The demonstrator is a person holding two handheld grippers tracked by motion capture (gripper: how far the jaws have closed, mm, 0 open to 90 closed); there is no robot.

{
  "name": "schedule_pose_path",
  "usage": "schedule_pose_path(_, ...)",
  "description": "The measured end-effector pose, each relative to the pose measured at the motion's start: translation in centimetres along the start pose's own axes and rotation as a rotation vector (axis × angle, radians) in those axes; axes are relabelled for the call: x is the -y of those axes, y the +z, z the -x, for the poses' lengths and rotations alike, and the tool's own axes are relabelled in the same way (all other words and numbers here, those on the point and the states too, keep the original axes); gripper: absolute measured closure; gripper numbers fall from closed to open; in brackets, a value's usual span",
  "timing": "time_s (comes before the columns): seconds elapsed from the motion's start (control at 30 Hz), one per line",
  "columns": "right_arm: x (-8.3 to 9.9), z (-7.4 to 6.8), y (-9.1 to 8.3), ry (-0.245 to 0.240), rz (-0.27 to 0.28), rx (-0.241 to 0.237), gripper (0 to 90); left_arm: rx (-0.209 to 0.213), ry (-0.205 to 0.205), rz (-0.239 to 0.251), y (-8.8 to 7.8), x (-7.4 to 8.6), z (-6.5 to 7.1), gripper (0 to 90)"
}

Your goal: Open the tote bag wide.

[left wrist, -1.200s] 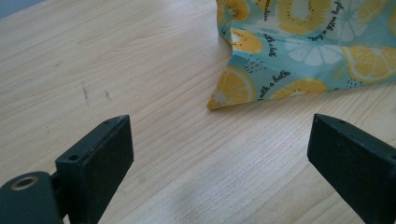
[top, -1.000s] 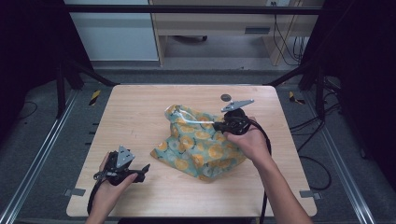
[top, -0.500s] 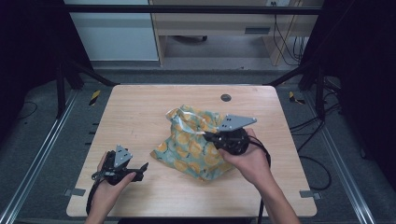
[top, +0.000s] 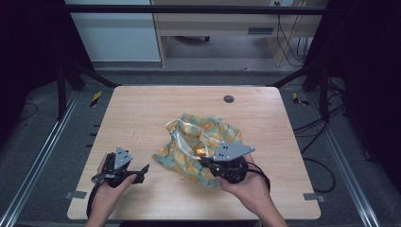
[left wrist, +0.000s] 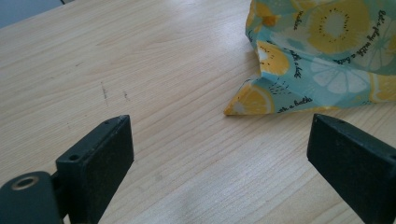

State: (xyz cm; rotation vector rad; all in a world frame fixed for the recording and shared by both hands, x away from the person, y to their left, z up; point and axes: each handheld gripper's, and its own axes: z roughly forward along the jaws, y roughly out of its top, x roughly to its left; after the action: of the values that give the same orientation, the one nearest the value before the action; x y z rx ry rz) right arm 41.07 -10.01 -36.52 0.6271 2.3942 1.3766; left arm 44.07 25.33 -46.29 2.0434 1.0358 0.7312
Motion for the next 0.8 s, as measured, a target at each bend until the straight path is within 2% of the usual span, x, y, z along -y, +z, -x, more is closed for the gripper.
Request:
schedule_pose_path(0.33, 2.6, -1.6, 1.2, 0.030, -0.027, -0.059, 90.0, -0.003, -0.002, 0.002, 0.0, 0.0, -0.1, 6.8)
schedule_pose_path(0.8, 5.5, -2.9, 3.5, 0.057, -0.097, -0.096, 90.0, -0.005, -0.009, 0.013, -0.2, -0.1, -0.2, 6.8)
